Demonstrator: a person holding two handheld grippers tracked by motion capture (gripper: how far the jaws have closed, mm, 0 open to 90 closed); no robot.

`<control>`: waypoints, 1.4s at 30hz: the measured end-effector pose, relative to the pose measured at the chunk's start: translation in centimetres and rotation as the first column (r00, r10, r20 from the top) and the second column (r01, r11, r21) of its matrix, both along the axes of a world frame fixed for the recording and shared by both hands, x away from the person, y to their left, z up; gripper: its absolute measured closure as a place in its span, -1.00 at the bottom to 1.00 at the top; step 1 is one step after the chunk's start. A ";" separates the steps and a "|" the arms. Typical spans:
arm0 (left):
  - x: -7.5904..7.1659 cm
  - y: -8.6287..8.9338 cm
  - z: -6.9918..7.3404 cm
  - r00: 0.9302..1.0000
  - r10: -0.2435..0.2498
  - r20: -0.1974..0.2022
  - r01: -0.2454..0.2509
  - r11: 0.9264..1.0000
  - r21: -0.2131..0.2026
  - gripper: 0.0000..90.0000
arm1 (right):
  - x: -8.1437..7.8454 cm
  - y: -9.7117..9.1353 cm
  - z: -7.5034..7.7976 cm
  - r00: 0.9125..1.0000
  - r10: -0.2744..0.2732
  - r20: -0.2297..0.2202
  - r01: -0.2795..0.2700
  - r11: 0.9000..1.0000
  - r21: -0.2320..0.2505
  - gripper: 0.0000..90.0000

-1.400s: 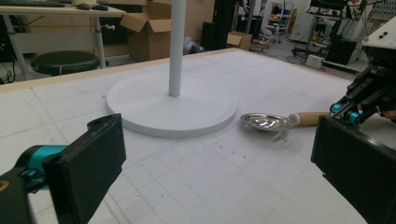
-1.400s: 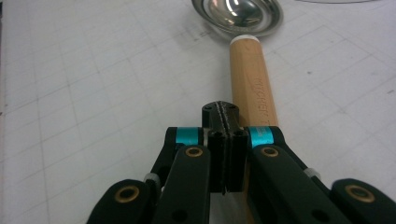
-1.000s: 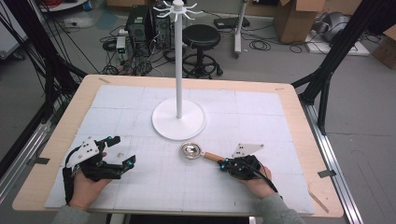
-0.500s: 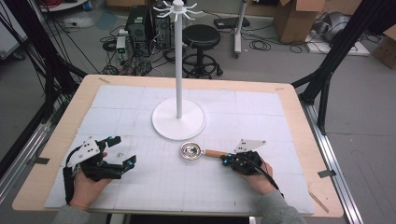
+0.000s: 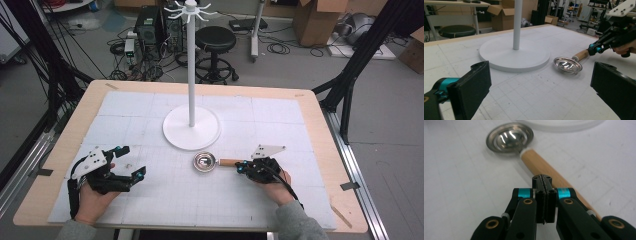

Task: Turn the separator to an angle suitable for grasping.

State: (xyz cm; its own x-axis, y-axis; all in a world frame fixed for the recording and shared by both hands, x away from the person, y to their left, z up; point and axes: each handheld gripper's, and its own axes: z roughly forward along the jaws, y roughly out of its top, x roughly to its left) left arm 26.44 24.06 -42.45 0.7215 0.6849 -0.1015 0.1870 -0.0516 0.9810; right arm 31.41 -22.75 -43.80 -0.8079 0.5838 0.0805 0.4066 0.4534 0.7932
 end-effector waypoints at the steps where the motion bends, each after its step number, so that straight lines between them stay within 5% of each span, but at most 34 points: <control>1: 0.0 0.0 0.0 1.000 0.000 0.002 0.000 1.000 -0.001 -0.92 | 0.1 0.2 0.3 1.000 -0.002 -0.003 0.002 1.000 0.008 1.00; 6: 0.0 0.0 0.0 1.000 0.002 0.001 -0.002 1.000 -0.004 -0.92 | 1.6 2.0 1.7 0.999 0.007 -0.035 -0.007 1.000 0.004 1.00; 19: -0.1 -0.1 0.0 1.000 0.001 -0.004 -0.001 1.000 0.007 -0.92 | 4.5 4.8 1.8 0.998 -0.020 -0.055 0.017 0.998 -0.060 1.00; 28: -0.2 -0.2 -0.1 1.000 0.004 -0.011 -0.004 1.000 0.028 -0.92 | 5.3 6.9 1.5 0.996 -0.004 -0.086 -0.005 0.994 -0.112 1.00; 42: -0.3 -0.2 -0.1 1.000 0.004 -0.017 -0.004 0.999 0.042 -0.92 | 6.0 7.5 0.8 0.994 0.010 -0.113 -0.027 0.989 -0.149 1.00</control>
State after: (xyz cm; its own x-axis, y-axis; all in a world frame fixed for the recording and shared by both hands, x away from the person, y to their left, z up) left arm 26.19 23.86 -42.56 0.7172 0.6916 -0.0852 0.2043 -0.0918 0.9746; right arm 37.43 -15.21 -43.03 -0.8093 0.5813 0.0839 0.4796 0.5717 0.6656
